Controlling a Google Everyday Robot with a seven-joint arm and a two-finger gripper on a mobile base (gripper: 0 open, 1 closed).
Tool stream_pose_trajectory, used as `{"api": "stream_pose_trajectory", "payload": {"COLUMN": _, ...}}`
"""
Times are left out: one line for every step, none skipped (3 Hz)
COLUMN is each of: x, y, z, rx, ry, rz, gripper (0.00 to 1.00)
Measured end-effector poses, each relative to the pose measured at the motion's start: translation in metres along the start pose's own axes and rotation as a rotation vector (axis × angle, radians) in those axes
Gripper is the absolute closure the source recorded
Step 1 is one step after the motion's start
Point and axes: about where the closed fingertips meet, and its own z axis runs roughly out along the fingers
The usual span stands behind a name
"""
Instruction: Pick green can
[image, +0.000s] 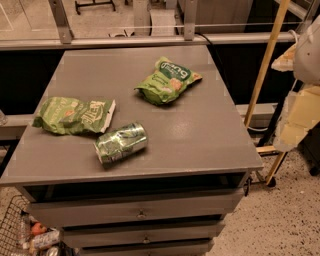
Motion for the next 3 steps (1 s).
{"api": "stream_pose_trajectory", "payload": {"x": -0.002, "y": -0.001, "z": 0.000, "rx": 0.002, "ry": -0.003, "rz": -0.004, "gripper": 0.00}}
{"api": "stream_pose_trajectory", "payload": {"x": -0.077, "y": -0.001, "z": 0.059, "rx": -0.139, "ry": -0.018, "rz": -0.235, "gripper": 0.00}}
{"api": "stream_pose_trajectory", "payload": {"x": -0.141, "y": 0.001, "z": 0.111, "rx": -0.259, "ry": -0.025, "rz": -0.448, "gripper": 0.00}}
